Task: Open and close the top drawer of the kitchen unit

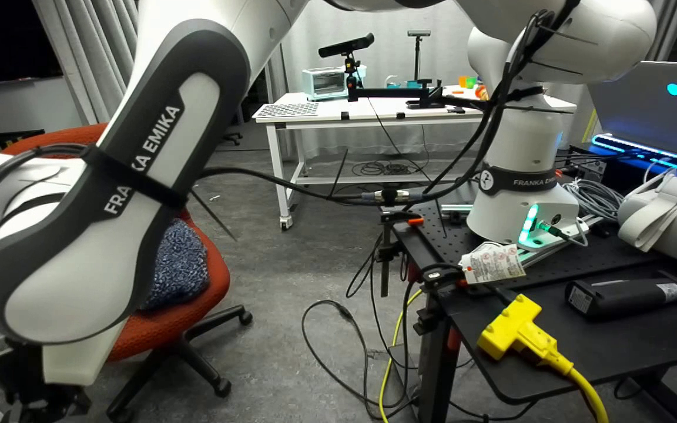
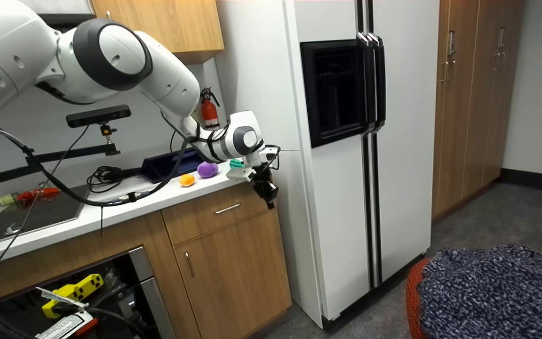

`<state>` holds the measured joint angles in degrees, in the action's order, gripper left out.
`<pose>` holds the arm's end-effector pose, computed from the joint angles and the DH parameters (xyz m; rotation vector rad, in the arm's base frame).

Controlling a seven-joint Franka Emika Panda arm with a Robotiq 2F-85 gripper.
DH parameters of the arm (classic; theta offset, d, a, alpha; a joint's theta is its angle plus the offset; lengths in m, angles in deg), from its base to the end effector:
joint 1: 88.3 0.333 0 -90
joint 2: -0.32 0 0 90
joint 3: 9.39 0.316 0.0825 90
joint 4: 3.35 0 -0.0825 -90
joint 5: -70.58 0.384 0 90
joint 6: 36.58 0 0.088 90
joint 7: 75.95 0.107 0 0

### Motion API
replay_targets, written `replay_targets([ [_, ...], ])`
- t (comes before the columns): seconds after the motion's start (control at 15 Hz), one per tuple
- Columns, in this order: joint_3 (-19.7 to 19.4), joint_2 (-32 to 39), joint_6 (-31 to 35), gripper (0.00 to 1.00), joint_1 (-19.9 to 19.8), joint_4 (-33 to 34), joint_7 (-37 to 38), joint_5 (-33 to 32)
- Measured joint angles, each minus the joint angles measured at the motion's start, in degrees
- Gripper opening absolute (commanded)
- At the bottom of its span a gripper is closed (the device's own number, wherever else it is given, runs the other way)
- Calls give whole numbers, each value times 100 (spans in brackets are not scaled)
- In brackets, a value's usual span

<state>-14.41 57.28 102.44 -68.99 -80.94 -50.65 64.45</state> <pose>0.7116 0.1955 0.1276 3.0244 -0.1080 0.1883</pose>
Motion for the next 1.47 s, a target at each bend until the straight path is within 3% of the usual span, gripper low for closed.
replay_targets([
  [0.4,-304,-1068,19,0,106,-1099,49,-506],
  [0.87,-265,-2645,237,0,164,-2809,92,-814],
  [1.2,-174,-3800,899,0,82,-4160,90,-827],
  [1.47,-66,-4732,1804,0,-104,-5253,34,-889],
])
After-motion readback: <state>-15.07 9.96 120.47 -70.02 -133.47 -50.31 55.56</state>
